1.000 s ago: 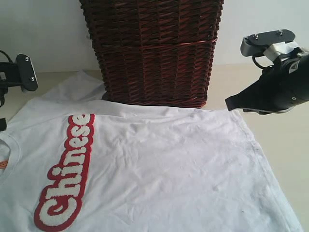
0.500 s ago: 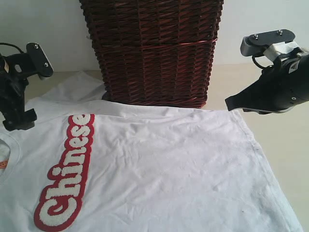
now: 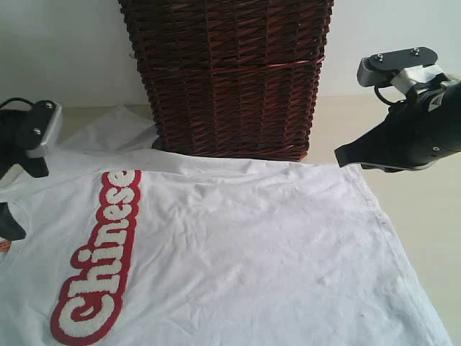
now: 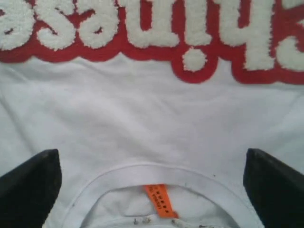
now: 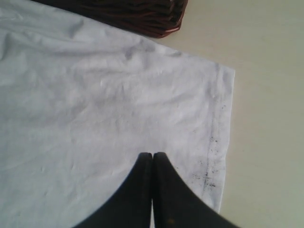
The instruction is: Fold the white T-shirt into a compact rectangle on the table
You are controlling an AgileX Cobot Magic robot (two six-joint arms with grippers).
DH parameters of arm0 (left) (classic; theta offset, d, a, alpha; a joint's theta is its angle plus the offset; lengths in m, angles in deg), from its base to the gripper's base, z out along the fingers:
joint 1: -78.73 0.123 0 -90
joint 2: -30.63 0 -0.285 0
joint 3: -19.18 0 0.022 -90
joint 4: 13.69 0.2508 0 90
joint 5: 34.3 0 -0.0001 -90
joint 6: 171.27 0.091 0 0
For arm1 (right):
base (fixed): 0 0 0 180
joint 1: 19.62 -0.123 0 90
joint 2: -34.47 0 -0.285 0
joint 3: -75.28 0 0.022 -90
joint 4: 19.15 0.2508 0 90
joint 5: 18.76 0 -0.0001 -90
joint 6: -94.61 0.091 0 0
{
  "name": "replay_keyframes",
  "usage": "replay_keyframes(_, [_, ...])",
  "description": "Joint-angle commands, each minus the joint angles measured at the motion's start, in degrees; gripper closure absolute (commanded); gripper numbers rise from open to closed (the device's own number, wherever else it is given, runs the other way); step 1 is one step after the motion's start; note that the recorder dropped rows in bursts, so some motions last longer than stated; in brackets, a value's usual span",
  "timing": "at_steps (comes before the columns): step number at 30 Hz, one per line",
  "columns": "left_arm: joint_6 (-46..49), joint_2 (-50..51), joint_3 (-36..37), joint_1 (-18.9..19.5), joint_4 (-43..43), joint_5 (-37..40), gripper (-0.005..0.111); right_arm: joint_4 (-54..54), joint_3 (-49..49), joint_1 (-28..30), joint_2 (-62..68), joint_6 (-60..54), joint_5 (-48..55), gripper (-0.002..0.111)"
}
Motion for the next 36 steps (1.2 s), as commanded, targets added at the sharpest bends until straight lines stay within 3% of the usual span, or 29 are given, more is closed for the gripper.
replay_keyframes(1, [8.18,-0.48,0.04,9.08,-7.07,2.04,0.002,0.58,0.17,0.18,0.16,-0.64,-0.70,0.108])
replay_keyframes(4, [8.63,0.00,0.04,13.37,-5.83,1.78,0.002,0.68,0.17,0.18,0.16,-0.64,-0.70,0.108])
replay_keyframes(9, [5.41,2.86,0.04,15.55,3.74,0.91,0.002,0.68,0.17,0.18,0.16,-0.64,-0.70,0.108])
replay_keyframes(29, [12.60,11.88,3.12,14.73,4.41,0.99,0.002,0.68,0.17,0.18,0.16,-1.42,-0.59,0.108])
replay_keyframes(36, [10.23,11.65,6.41,13.71,6.00,-7.62,0.002,0.68,0.17,0.18,0.16,-1.53,-0.28,0.108])
